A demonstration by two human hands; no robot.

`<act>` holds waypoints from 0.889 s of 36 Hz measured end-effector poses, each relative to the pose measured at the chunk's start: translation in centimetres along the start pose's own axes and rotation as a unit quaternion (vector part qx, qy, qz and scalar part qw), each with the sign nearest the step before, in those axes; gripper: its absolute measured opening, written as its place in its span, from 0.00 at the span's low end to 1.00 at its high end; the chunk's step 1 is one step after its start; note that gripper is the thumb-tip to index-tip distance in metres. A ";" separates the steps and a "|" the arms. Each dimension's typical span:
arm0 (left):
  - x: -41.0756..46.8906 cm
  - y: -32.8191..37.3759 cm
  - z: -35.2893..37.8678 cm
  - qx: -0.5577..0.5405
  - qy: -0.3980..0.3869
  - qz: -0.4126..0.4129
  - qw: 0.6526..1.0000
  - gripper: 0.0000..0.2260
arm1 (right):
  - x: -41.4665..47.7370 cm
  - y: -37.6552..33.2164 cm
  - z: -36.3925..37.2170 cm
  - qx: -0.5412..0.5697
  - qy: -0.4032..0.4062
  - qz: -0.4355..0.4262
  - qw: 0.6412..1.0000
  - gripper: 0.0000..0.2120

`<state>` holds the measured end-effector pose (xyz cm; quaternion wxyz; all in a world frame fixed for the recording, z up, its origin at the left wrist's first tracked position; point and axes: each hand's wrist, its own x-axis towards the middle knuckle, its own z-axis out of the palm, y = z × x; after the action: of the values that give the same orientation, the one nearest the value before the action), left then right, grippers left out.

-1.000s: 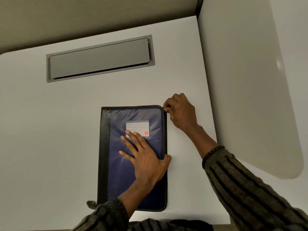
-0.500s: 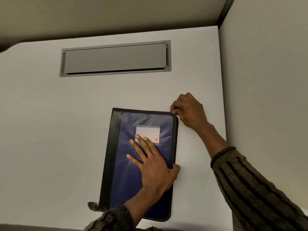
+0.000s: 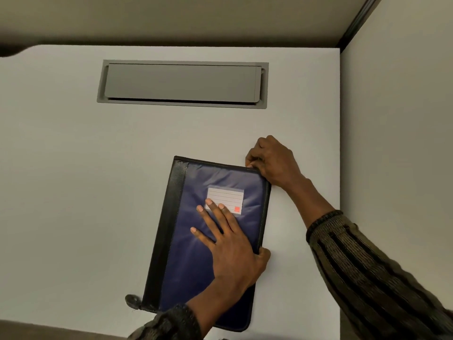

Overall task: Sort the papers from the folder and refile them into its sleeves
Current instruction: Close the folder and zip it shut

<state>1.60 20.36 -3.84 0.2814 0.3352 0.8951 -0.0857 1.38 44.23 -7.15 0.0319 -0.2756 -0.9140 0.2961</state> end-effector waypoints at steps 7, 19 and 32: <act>-0.1 -0.2 -0.5 0.004 -0.009 0.005 1.000 0.68 | 1.8 -1.2 0.2 -0.019 -0.035 -0.032 0.999 0.04; 0.1 -0.2 -1.1 -0.002 -0.033 -0.002 0.999 0.66 | 4.0 -3.4 0.3 -0.043 -0.071 -0.066 0.994 0.05; 0.1 -0.1 -1.3 -0.001 -0.050 -0.008 0.999 0.66 | 1.8 -1.2 0.1 -0.047 -0.046 -0.029 0.997 0.04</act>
<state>0.88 20.79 -2.89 0.3255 0.3227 0.8827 -0.1037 -0.77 44.25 -6.74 -0.0150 -0.2365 -0.9349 0.2642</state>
